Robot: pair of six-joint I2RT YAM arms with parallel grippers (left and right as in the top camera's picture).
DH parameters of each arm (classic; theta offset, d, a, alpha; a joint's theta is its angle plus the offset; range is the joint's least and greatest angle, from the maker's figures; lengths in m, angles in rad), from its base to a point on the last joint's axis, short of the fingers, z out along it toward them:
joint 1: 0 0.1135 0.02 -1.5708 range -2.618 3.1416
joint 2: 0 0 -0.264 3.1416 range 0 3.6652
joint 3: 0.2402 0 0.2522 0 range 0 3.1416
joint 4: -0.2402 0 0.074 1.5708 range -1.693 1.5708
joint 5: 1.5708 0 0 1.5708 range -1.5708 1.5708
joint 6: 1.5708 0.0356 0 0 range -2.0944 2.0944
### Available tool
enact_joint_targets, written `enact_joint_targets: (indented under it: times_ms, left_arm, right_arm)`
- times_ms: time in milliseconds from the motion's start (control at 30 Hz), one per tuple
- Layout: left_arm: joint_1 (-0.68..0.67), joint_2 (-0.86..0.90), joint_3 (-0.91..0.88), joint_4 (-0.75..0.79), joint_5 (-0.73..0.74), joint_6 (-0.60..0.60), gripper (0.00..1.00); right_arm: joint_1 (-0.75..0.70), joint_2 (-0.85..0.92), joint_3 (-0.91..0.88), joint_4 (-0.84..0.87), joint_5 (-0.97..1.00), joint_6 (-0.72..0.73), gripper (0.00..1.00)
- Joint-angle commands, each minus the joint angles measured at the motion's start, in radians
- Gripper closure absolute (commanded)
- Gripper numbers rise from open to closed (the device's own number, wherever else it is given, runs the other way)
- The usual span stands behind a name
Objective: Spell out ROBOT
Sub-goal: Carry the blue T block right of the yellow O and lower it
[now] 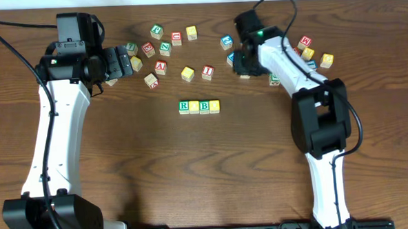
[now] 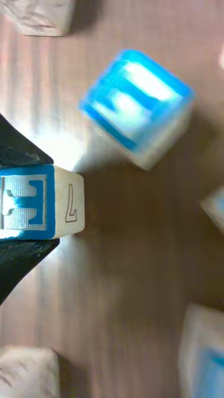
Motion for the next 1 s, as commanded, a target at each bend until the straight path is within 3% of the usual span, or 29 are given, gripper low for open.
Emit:
enact_joint_targets:
  times_ms: [0,467,967]
  left_arm:
    - [0.002,-0.007,0.023,-0.003,-0.006,0.005,0.03]
    - [0.002,-0.007,0.023,-0.003,-0.006,0.005,0.03]
    - [0.002,-0.007,0.023,-0.002,-0.006,0.006,0.03]
  right_arm:
    - [0.049,0.009,-0.010,-0.049,-0.031,-0.010,0.73]
    - [0.106,0.009,-0.010,-0.270,-0.103,-0.006,0.74]
    - [0.107,0.009,-0.010,-0.319,-0.204,-0.034,0.73]
